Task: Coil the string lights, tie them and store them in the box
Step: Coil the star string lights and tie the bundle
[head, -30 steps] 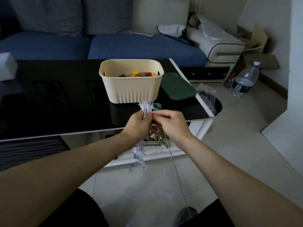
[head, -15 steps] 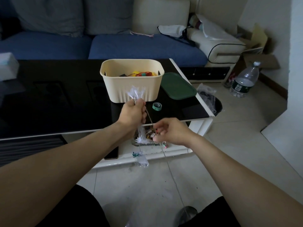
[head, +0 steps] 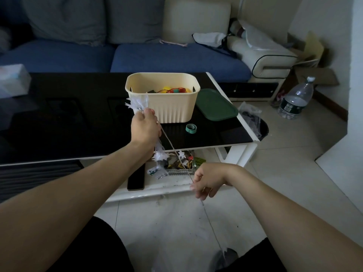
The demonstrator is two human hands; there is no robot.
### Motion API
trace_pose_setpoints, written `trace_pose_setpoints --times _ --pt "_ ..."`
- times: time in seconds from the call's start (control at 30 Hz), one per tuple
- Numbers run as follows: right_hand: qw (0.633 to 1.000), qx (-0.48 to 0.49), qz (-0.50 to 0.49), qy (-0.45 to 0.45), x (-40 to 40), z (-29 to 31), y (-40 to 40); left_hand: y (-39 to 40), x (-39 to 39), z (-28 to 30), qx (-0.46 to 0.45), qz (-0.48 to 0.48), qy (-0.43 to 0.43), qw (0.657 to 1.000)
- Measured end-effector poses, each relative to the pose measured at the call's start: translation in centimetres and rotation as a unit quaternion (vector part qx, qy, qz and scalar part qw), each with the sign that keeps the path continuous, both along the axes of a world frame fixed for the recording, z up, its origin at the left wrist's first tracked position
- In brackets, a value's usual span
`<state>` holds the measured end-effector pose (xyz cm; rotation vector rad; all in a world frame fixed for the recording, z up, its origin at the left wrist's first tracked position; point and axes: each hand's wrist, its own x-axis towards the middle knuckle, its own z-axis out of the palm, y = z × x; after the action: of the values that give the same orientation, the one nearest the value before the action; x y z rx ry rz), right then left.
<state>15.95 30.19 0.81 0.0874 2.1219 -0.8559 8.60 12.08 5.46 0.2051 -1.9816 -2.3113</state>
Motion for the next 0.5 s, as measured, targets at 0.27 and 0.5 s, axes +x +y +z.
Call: trace_pose_setpoints --times 0.27,0.5 --pt "0.974 0.087 -0.166 0.123 -0.3 0.8 1.3 -0.1 0.3 0.0 0.003 0.006 0.000 1.000" --pt "0.832 0.015 -0.387 0.398 -1.1 0.7 2.9 -0.3 0.4 -0.1 0.002 0.003 -0.003 1.000"
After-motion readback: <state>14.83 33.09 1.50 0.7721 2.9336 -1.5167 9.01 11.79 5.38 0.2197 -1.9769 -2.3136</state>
